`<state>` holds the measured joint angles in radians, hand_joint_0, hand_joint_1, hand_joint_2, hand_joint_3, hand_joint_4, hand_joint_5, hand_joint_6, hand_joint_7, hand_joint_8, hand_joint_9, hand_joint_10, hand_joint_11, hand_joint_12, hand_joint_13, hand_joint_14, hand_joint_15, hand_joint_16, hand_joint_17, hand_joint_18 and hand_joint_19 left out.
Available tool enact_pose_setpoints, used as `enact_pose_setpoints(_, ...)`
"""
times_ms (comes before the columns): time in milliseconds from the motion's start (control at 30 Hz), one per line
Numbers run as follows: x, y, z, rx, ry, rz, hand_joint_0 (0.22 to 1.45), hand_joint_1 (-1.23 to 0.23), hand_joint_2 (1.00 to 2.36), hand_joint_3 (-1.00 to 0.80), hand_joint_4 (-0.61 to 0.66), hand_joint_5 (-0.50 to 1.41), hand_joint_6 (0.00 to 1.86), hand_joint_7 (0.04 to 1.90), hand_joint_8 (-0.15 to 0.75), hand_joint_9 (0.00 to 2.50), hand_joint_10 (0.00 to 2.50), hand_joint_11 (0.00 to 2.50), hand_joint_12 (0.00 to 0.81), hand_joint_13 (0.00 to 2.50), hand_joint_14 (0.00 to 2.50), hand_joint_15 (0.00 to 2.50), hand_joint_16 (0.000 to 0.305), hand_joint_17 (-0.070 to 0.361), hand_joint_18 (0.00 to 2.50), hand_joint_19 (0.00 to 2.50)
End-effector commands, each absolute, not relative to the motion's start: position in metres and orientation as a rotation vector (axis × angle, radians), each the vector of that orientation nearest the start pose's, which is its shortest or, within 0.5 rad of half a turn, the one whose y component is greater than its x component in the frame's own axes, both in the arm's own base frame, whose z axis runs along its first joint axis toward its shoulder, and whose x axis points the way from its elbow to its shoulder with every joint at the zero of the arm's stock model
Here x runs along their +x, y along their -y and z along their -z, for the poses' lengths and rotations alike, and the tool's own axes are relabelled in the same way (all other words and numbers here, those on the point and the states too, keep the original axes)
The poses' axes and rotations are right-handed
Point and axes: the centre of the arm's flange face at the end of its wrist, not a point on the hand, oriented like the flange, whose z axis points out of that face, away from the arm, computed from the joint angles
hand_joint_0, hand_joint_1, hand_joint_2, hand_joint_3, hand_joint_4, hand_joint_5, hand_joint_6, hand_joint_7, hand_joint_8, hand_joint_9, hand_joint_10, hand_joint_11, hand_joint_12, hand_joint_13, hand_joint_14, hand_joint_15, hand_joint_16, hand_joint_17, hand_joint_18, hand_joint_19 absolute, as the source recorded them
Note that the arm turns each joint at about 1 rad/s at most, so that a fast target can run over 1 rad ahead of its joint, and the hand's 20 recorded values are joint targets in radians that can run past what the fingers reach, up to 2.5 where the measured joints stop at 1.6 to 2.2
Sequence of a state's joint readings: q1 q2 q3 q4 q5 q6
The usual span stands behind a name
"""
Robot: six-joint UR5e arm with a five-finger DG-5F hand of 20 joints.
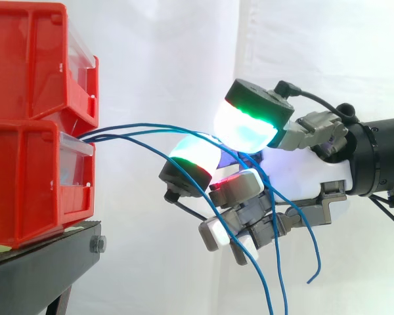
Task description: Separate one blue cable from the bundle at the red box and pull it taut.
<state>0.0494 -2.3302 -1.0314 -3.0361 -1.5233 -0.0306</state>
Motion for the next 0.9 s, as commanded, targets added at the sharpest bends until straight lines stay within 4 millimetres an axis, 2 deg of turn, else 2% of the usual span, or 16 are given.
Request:
enact_pose_setpoints(0, 0.7688, 0.1004, -0.2751, 1.263, -1.311, -1.129, 0.49, -0.72, 1.00, -0.50, 0.09, -0.17, 0.85, 1.05, 0.301, 1.14, 0.03, 1.25, 0.414, 0.81, 0.03, 0.80, 0.056, 0.126, 0.79, 0.81)
enact_pose_setpoints(67, 0.7686, 0.1004, -0.2749, 1.264, -1.313, -1.128, 0.51, -0.60, 1.00, -0.50, 0.09, -0.16, 0.83, 1.01, 0.299, 1.17, 0.03, 1.27, 0.415, 0.83, 0.03, 0.79, 0.055, 0.124, 0.79, 0.83)
enact_pose_setpoints(167, 0.7688, 0.1007, -0.2751, 1.265, -1.309, -1.127, 0.55, -0.47, 1.00, -0.50, 0.08, -0.15, 0.81, 1.05, 0.285, 1.18, 0.03, 1.26, 0.401, 0.83, 0.03, 0.81, 0.052, 0.117, 0.77, 0.85)
enact_pose_setpoints(267, 0.7685, 0.1004, -0.2748, 1.265, -1.314, -1.127, 0.60, -0.45, 1.00, -0.50, 0.05, -0.15, 0.79, 1.09, 0.265, 1.19, 0.03, 1.26, 0.392, 0.82, 0.03, 0.81, 0.050, 0.113, 0.76, 0.87)
enact_pose_setpoints(367, 0.7686, 0.1004, -0.2749, 1.264, -1.313, -1.128, 0.62, -0.49, 1.00, -0.50, 0.05, -0.14, 0.78, 1.10, 0.266, 1.18, 0.03, 1.27, 0.389, 0.82, 0.03, 0.81, 0.051, 0.114, 0.74, 0.88)
enact_pose_setpoints(633, 0.7688, 0.1009, -0.2751, 1.265, -1.308, -1.125, 0.60, -0.66, 1.01, -0.30, 0.05, -0.15, 0.81, 1.16, 0.279, 1.17, 0.03, 1.28, 0.396, 0.82, 0.03, 0.82, 0.052, 0.117, 0.73, 0.88)
enact_pose_setpoints(867, 0.7688, 0.1009, -0.2751, 1.265, -1.308, -1.125, 0.60, -0.76, 1.02, -0.15, 0.05, -0.16, 0.86, 1.23, 0.296, 1.16, 0.03, 1.27, 0.415, 0.82, 0.03, 0.81, 0.056, 0.126, 0.75, 0.84)
